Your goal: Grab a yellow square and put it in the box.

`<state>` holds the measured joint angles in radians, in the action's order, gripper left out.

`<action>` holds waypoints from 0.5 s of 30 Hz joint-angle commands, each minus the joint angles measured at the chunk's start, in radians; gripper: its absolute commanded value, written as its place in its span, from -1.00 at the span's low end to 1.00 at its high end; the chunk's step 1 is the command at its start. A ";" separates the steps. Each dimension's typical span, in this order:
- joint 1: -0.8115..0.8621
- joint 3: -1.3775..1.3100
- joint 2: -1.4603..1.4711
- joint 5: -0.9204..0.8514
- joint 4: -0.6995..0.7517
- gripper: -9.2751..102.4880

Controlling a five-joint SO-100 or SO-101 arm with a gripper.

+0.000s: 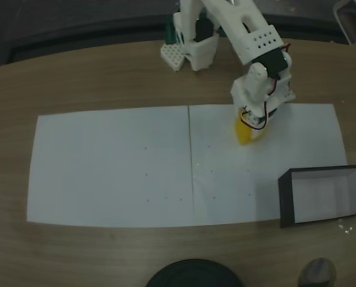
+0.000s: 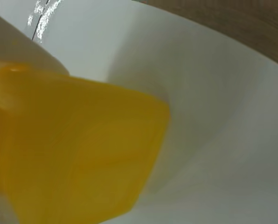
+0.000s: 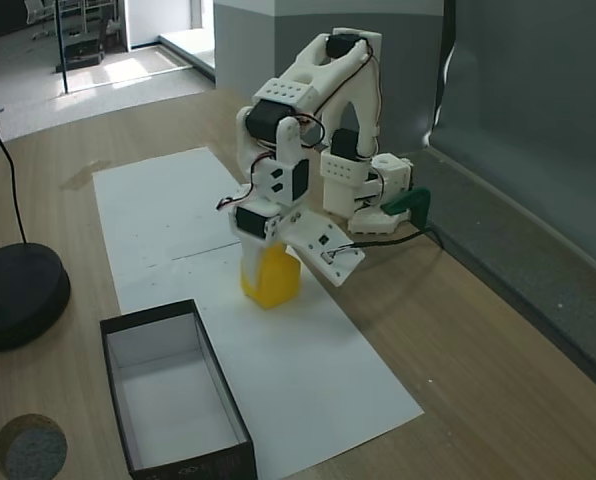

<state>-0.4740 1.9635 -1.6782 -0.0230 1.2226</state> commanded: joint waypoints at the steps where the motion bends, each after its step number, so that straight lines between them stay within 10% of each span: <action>1: 0.006 -0.230 -0.021 -0.003 0.115 -0.72; 15: -0.005 -1.058 0.049 -0.083 0.298 -0.64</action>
<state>-0.4740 1.0048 -1.6414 -0.1089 1.5601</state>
